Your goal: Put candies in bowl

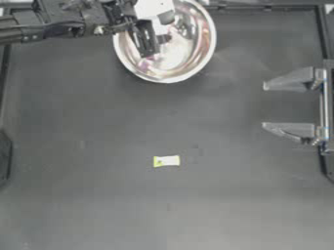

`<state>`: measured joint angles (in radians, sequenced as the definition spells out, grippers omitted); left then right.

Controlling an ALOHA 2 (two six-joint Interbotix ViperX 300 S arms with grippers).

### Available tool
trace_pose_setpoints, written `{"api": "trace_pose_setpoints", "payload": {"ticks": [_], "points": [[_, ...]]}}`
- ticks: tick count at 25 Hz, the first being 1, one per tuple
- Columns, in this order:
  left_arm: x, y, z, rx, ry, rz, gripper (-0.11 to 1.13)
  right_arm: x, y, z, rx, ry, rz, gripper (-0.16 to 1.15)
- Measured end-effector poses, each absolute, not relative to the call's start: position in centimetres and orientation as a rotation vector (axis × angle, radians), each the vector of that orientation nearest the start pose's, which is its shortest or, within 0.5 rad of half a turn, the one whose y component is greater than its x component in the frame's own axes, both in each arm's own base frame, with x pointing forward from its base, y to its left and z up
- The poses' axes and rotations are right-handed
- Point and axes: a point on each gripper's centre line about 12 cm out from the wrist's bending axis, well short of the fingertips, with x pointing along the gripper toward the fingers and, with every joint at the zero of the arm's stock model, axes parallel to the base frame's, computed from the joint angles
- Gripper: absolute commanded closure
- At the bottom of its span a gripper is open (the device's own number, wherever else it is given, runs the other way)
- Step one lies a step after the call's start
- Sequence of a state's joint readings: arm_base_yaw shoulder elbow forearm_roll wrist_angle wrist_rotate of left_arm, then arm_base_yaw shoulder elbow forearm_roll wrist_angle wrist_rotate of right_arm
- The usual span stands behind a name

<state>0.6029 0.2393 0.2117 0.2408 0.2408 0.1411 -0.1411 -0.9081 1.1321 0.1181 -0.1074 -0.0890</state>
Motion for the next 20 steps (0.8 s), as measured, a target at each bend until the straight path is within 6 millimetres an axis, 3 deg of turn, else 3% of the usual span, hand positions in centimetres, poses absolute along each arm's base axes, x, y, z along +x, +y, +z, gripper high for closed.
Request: {"api": "trace_pose_setpoints", "payload": {"ticks": [4, 8, 13, 20], "points": [[39.3, 26.9, 21.3, 0.153, 0.755, 0.489, 0.00, 20.8, -3.1, 27.8, 0.036, 0.115, -0.155, -0.02], [38.2, 23.8, 25.4, 0.187, 0.676, 0.466, 0.00, 20.8, -3.1, 27.8, 0.036, 0.113, -0.155, -0.02], [36.0, 17.1, 29.4, 0.212, 0.580, 0.378, 0.01, 20.8, -3.1, 27.9, 0.036, 0.112, -0.155, -0.02], [30.9, 10.2, 31.4, 0.151, 0.470, 0.278, 0.01, 20.8, -3.1, 27.8, 0.036, 0.113, -0.155, -0.02]]}}
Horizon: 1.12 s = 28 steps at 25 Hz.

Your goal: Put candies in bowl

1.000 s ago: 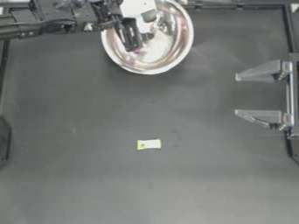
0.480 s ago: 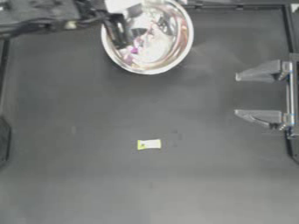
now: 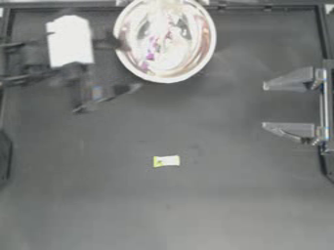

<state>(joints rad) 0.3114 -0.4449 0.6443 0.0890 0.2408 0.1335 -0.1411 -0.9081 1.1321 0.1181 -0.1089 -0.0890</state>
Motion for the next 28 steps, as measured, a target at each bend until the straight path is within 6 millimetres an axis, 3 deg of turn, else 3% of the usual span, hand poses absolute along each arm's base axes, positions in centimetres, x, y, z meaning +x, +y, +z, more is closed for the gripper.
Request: {"api": "trace_pose_setpoints", "payload": {"ticks": [6, 12, 21, 28], "points": [[26.2, 5.9, 32.3, 0.149, 0.287, 0.199, 0.01, 20.8, -3.1, 27.8, 0.036, 0.115, -0.155, -0.02], [22.4, 4.1, 31.5, 0.116, 0.183, 0.170, 0.01, 20.8, -3.1, 27.8, 0.038, 0.119, -0.155, -0.02], [21.5, 3.1, 29.6, 0.095, 0.208, 0.131, 0.01, 21.3, -3.3, 27.7, 0.090, 0.212, -0.160, -0.02], [21.3, 2.8, 28.6, 0.080, 0.230, 0.119, 0.01, 25.9, -4.7, 27.8, 0.108, 0.521, -0.163, -0.02]]}}
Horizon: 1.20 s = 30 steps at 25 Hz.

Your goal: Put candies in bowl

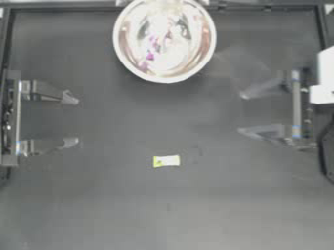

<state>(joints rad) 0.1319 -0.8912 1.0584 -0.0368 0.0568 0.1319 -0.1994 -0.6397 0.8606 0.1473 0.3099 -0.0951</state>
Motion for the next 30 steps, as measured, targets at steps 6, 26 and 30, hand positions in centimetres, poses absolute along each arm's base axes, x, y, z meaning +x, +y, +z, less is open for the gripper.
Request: {"api": "trace_pose_setpoints", "payload": {"ticks": [6, 26, 30], "points": [[21.0, 2.8, 27.7, 0.069, 0.244, 0.120, 0.01, 32.0, -5.3, 25.5, 0.102, 0.816, -0.119, -0.02], [20.6, 2.8, 27.3, 0.065, 0.239, 0.123, 0.01, 42.1, -2.2, 16.8, 0.008, 1.163, 0.001, -0.02], [20.6, 2.8, 27.3, 0.062, 0.241, 0.123, 0.01, 42.9, -1.6, 15.8, 0.000, 1.146, 0.012, -0.02]]}}
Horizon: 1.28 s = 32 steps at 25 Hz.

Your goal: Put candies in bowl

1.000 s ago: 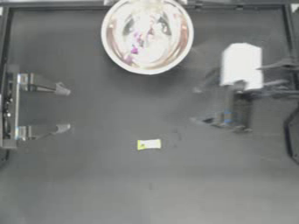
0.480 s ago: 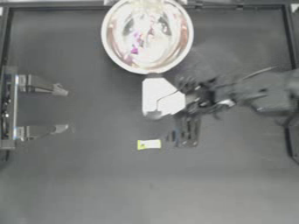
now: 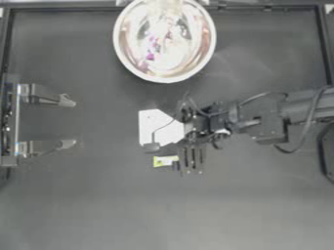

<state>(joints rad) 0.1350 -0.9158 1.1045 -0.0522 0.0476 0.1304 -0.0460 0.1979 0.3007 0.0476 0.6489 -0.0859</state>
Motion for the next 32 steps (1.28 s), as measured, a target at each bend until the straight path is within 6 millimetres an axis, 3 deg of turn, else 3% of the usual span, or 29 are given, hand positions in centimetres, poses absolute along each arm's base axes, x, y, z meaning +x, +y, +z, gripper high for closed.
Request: {"api": "trace_pose_setpoints", "payload": {"ticks": [10, 25, 32], "points": [[20.5, 2.8, 27.3, 0.060, 0.236, 0.123, 0.01, 44.5, -0.9, 13.6, -0.005, 1.167, 0.028, -0.02], [20.4, 2.7, 26.9, 0.049, 0.231, 0.125, 0.01, 44.6, -0.7, 11.4, 0.003, 1.215, 0.020, -0.01], [20.4, 2.7, 26.9, 0.047, 0.231, 0.125, 0.01, 45.1, -0.7, 11.1, -0.006, 1.239, 0.023, 0.19]]}}
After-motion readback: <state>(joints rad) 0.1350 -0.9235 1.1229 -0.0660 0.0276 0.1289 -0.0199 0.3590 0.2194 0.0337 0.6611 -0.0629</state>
